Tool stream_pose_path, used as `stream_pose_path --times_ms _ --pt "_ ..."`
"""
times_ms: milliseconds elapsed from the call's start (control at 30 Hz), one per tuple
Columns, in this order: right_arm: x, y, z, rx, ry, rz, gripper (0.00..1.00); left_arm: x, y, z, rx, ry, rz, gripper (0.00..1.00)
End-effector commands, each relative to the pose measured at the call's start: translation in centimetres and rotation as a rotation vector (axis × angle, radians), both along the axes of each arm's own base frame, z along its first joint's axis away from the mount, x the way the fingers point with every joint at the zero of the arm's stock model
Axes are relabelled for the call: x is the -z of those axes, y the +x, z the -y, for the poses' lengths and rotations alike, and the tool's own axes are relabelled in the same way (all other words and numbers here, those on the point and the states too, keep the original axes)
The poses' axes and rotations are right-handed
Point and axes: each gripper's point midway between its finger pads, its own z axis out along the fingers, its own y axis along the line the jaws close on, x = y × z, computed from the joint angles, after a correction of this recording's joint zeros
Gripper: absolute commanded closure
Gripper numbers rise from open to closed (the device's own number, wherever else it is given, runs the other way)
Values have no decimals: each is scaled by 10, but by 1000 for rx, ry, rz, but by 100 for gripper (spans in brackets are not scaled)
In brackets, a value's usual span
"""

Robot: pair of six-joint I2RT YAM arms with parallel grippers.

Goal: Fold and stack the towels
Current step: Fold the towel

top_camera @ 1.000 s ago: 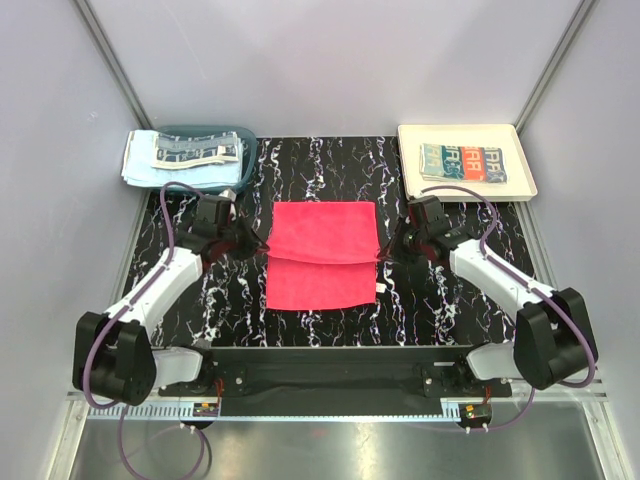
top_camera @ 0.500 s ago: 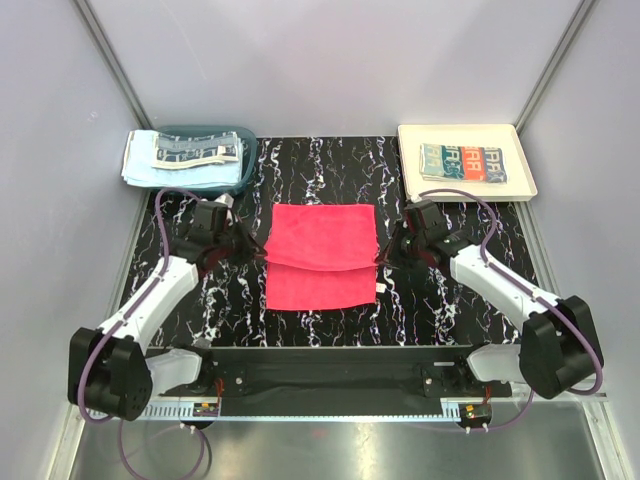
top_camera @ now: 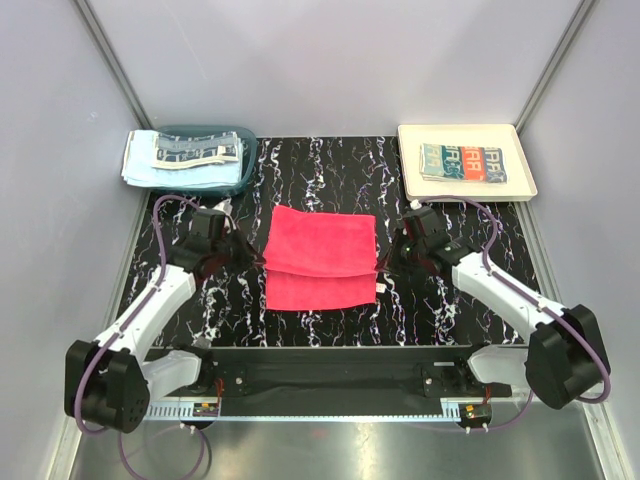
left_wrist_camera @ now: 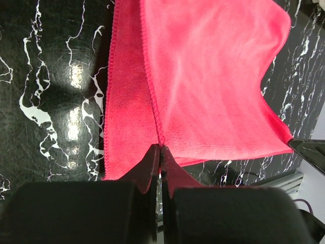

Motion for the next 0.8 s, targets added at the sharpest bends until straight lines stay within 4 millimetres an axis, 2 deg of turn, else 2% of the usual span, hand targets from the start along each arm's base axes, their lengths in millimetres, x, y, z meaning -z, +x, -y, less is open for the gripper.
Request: stream_pose_path --times_ms 0,467,633,767 --pt "-7 -1 2 23 -4 28 100 -6 -4 3 26 -21 33 100" --pt "-6 -11 3 23 -7 23 100 -1 -19 5 53 -40 20 100" --pt "4 -16 3 26 -9 3 100 9 -27 8 69 -58 -2 100" --pt "18 -21 4 27 -15 -20 100 20 -32 8 72 -63 -29 100"
